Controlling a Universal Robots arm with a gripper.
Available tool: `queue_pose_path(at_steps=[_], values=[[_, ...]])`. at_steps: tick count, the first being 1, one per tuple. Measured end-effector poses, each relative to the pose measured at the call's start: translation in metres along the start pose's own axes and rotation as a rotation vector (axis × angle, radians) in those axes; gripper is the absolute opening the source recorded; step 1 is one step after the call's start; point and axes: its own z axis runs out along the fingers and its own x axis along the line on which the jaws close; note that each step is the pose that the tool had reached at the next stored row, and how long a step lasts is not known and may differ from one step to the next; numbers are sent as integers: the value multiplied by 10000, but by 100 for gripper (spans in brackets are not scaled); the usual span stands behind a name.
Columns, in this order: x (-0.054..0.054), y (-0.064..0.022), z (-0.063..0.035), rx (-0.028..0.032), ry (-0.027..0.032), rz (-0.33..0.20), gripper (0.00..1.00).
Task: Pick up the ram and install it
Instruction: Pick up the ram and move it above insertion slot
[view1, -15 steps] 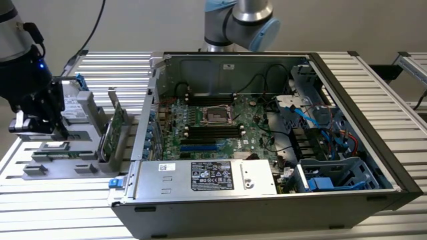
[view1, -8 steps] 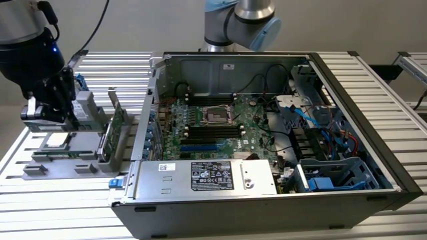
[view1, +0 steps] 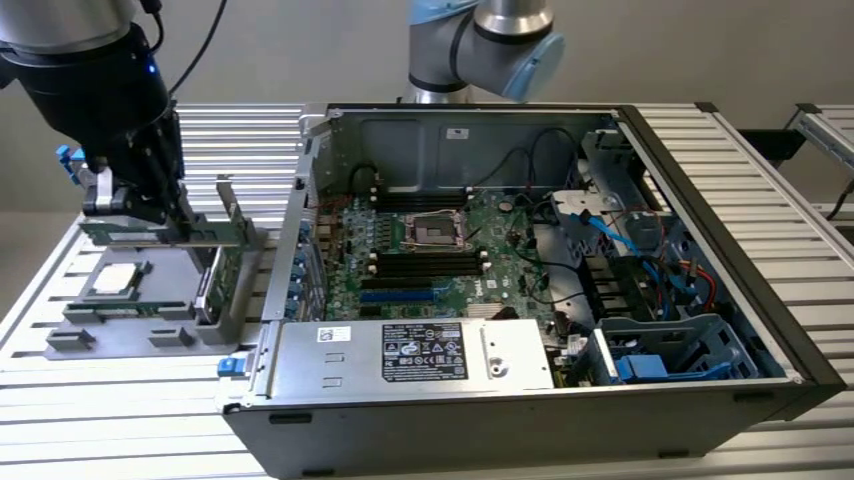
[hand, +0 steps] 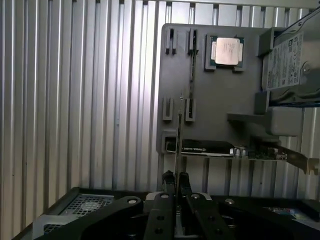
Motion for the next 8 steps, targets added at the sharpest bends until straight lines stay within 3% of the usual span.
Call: queue_pose_path(at_steps=[8], values=[[12,-365,-142,12,-366,-8,14]])
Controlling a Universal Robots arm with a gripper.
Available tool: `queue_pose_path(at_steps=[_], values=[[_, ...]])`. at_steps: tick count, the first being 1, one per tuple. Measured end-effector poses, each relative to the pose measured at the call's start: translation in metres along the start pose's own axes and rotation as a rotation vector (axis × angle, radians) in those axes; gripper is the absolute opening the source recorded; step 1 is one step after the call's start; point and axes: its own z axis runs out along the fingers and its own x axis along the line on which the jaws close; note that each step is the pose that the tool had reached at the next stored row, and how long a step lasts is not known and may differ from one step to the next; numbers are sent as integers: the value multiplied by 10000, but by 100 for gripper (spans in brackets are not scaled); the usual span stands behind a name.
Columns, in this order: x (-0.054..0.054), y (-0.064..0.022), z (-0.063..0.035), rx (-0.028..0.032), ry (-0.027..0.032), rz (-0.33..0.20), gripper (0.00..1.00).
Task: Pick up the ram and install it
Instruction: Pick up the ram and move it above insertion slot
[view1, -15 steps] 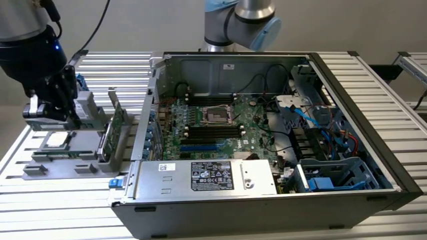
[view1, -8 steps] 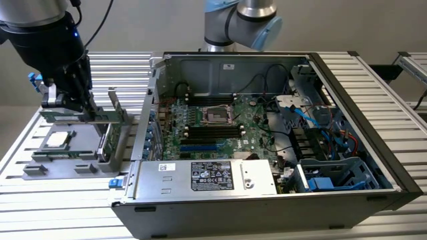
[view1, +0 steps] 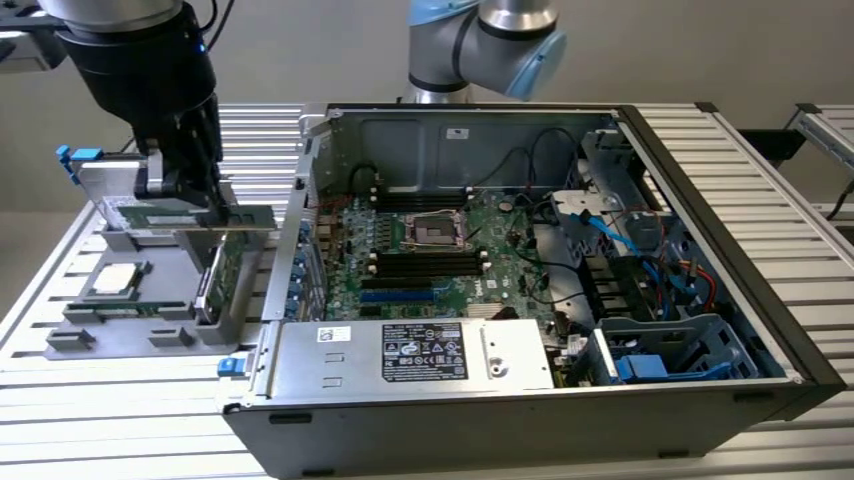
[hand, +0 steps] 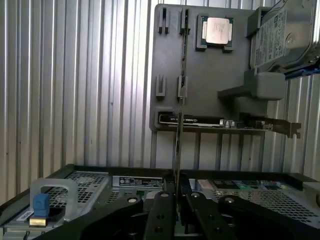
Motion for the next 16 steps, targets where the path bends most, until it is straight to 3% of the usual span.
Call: queue_pose_path(at_steps=[10,16], values=[[11,-450,-102,25,-679,-17,14],[21,-723,-118,33,-986,-27,14]])
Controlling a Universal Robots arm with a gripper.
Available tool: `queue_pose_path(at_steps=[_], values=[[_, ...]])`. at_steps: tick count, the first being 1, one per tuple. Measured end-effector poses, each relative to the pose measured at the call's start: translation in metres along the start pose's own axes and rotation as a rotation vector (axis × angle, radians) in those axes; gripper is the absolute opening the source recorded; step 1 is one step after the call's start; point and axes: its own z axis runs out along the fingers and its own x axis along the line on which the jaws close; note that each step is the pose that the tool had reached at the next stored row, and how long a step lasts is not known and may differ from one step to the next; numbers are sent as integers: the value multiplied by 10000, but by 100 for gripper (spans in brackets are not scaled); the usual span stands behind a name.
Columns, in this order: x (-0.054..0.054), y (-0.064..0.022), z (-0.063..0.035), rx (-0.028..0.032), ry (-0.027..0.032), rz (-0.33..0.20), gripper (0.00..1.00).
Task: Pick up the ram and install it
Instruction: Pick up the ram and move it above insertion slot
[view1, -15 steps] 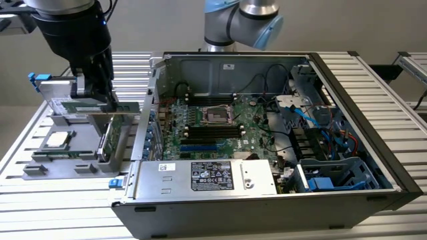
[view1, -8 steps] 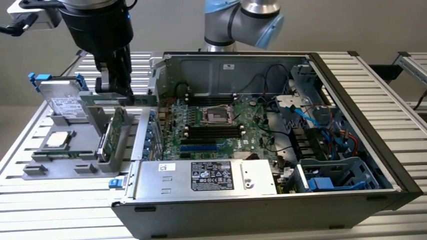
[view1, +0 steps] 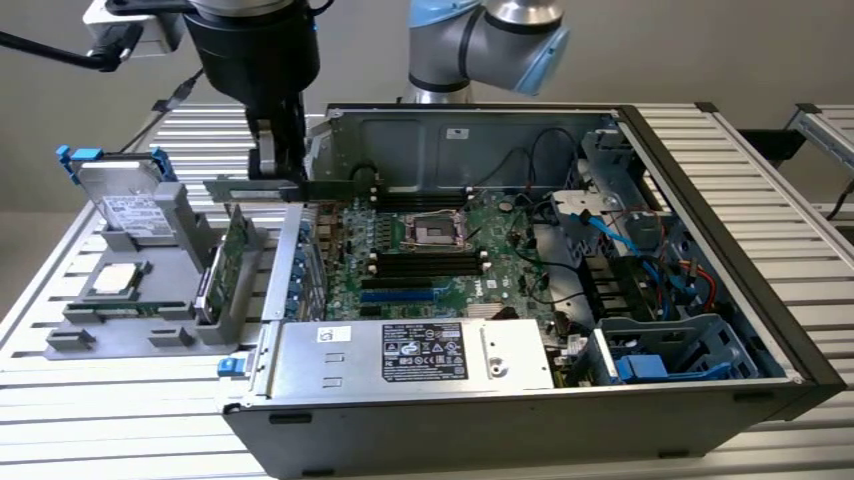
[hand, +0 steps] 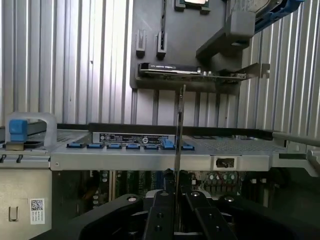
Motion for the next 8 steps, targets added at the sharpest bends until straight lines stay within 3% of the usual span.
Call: queue_pose_path(at_steps=[3,8], values=[[5,-139,-4,3,-96,-5,14],[8,-363,-8,3,-105,-6,14]])
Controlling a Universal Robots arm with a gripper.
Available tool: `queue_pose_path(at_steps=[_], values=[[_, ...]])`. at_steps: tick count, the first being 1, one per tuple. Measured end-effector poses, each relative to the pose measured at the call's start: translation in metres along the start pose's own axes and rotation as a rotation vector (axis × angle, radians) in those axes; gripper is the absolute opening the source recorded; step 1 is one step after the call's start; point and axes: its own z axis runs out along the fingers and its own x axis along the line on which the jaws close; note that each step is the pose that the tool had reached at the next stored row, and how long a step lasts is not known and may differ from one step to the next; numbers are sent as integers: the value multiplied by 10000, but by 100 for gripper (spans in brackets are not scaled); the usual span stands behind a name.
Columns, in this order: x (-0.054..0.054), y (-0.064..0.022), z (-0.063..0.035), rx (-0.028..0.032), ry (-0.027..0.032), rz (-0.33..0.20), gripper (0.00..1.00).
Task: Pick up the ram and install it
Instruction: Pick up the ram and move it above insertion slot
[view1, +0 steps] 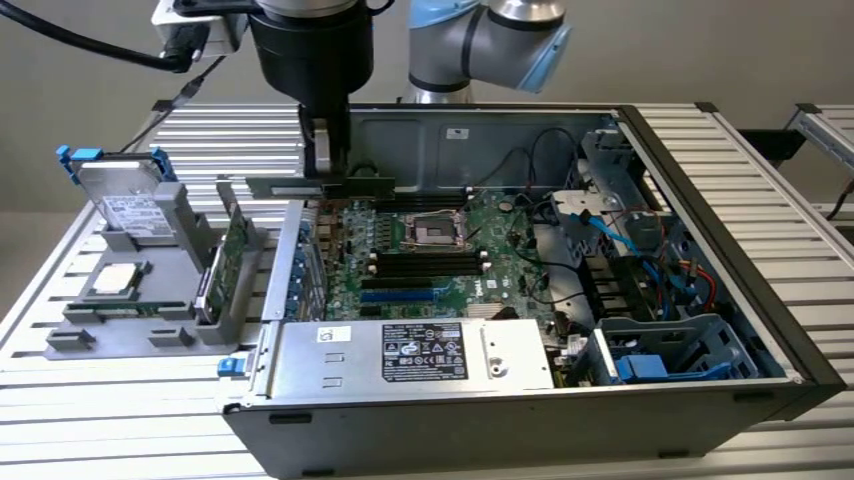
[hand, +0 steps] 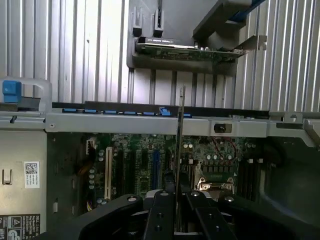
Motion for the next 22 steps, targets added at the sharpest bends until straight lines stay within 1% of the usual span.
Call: queue_pose_path(at_steps=[1,4,8,10,13,16,20,22], values=[[-8,-39,0,0,11,-1,14],[-42,-144,4,-1,67,1,14],[-103,-275,16,-3,156,3,14],[-129,-334,25,-5,216,4,14],[-162,-429,38,-10,342,7,14],[-188,-525,51,-13,453,8,14],[-231,-641,75,-12,577,12,14],[-260,-689,95,-12,630,14,14]])
